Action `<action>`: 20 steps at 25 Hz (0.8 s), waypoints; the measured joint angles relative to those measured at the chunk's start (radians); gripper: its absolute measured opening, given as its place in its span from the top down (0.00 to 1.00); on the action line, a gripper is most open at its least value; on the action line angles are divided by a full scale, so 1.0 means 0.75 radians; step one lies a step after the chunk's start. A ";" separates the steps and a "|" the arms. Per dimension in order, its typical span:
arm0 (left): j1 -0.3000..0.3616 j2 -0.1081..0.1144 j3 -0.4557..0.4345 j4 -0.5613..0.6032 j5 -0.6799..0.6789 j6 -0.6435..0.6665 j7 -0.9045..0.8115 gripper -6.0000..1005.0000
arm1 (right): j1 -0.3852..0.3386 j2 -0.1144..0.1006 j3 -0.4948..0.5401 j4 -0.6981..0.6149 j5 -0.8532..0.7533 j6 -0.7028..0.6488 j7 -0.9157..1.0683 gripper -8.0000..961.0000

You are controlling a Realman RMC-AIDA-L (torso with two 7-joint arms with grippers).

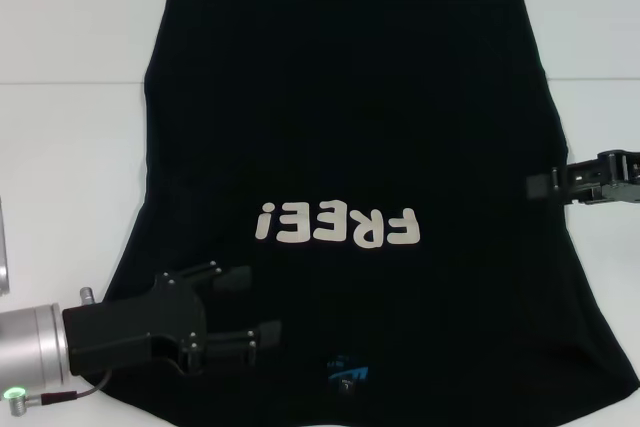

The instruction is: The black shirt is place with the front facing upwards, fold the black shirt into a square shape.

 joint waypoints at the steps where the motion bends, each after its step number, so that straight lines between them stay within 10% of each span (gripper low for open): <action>1: 0.000 0.000 -0.002 0.000 -0.001 0.000 -0.006 0.15 | -0.009 0.000 0.001 0.003 0.023 -0.003 -0.024 0.59; 9: -0.039 0.041 -0.069 0.023 -0.014 0.031 -0.467 0.15 | -0.233 0.022 0.002 0.116 0.387 -0.122 -0.687 0.30; 20: -0.054 0.149 -0.202 0.240 0.158 0.141 -1.348 0.15 | -0.499 0.168 0.016 0.258 0.506 -0.103 -1.680 0.19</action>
